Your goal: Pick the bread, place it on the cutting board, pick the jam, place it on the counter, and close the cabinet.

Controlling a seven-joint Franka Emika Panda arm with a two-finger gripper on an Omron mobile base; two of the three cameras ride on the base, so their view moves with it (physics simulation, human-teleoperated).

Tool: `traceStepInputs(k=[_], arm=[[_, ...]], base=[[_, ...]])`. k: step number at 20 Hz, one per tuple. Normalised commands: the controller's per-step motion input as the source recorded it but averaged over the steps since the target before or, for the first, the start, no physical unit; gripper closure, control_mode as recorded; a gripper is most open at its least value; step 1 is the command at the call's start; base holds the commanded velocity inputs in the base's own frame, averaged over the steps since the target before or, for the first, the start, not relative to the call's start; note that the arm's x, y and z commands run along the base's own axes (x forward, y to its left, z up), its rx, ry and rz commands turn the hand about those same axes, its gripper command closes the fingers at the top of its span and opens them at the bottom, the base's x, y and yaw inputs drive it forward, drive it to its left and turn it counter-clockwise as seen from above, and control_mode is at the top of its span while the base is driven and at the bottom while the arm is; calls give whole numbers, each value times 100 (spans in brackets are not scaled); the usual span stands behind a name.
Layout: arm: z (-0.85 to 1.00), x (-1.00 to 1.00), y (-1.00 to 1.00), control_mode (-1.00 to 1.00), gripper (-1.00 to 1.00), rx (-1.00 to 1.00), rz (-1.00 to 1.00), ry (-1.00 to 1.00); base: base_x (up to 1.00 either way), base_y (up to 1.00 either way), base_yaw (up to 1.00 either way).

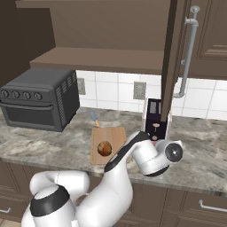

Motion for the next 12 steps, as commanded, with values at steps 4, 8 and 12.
traceStepInputs(k=[4, 8, 12], arm=[[17, -16, 0, -100, -100, 0, 0, -2], [17, -16, 0, -100, -100, 0, 0, -6], [18, -17, 0, -100, -100, 0, 0, -7]], base=[[0, 0, 0], [0, 0, 0], [0, 0, 0]])
